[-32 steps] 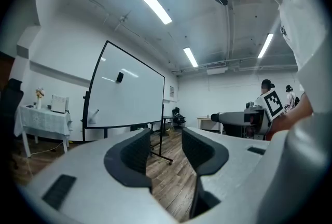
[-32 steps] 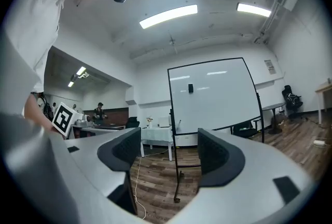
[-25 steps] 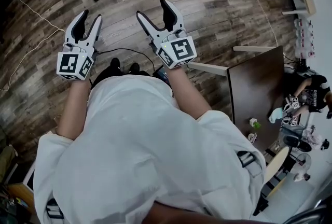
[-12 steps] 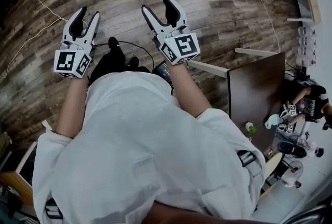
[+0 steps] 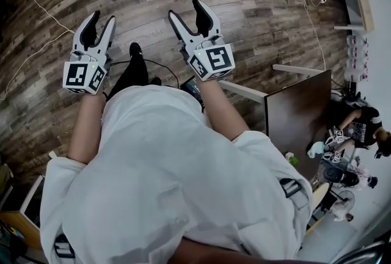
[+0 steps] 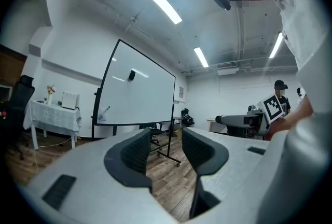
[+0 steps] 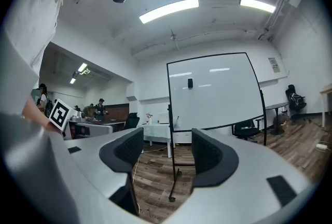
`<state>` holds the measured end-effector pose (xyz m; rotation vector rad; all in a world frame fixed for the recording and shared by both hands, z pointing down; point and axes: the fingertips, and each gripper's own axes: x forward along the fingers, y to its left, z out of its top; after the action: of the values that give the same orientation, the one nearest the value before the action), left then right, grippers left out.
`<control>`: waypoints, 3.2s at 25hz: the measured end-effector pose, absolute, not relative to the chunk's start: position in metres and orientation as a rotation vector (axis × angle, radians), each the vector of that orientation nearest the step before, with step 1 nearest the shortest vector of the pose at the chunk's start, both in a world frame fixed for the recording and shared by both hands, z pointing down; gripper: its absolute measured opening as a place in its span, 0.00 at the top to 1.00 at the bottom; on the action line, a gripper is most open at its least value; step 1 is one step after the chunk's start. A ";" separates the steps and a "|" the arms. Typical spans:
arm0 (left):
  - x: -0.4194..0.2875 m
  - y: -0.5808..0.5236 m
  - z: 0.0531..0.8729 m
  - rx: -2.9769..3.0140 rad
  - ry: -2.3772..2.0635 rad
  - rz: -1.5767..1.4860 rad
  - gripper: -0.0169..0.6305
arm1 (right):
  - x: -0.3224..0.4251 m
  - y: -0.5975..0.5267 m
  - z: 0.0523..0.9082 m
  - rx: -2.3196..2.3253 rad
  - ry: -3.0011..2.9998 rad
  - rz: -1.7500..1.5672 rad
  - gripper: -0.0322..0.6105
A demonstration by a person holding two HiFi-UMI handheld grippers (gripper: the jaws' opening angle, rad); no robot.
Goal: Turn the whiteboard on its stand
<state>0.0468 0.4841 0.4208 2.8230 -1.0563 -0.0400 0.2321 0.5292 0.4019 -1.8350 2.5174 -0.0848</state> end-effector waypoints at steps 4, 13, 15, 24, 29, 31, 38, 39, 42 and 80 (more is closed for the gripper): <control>0.048 0.436 0.419 2.826 -1.079 -0.053 0.71 | 0.238 0.484 0.398 -1.852 2.523 -0.069 0.51; 0.031 0.320 0.415 2.818 -1.134 -0.085 0.66 | 0.212 0.373 0.384 -1.811 2.651 -0.006 0.51; 0.027 0.298 0.417 2.813 -1.117 -0.086 0.64 | 0.211 0.350 0.380 -1.826 2.656 -0.001 0.51; 0.011 0.233 0.427 2.808 -1.125 -0.065 0.53 | 0.204 0.283 0.381 -1.870 2.643 -0.003 0.53; 0.002 0.201 0.439 2.783 -1.154 -0.049 0.50 | 0.197 0.245 0.393 -1.816 2.669 -0.043 0.54; 0.001 0.189 0.442 2.773 -1.171 -0.042 0.49 | 0.200 0.228 0.396 -1.804 2.670 -0.059 0.54; -0.009 0.125 0.439 2.725 -1.284 -0.064 0.49 | 0.201 0.141 0.407 -1.690 2.713 -0.088 0.54; -0.011 0.113 0.439 2.712 -1.304 -0.060 0.49 | 0.201 0.124 0.408 -1.669 2.721 -0.097 0.54; -0.011 0.077 0.438 2.674 -1.348 -0.041 0.49 | 0.201 0.075 0.405 -1.609 2.746 -0.098 0.54; -0.077 -0.268 0.412 2.714 -1.243 -0.094 0.49 | 0.128 -0.249 0.408 -1.444 2.878 -0.128 0.58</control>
<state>-0.0767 -0.2682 0.4122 2.7135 -1.2428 -0.0942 0.1284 -0.2493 0.4079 -1.4439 2.8781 -0.1275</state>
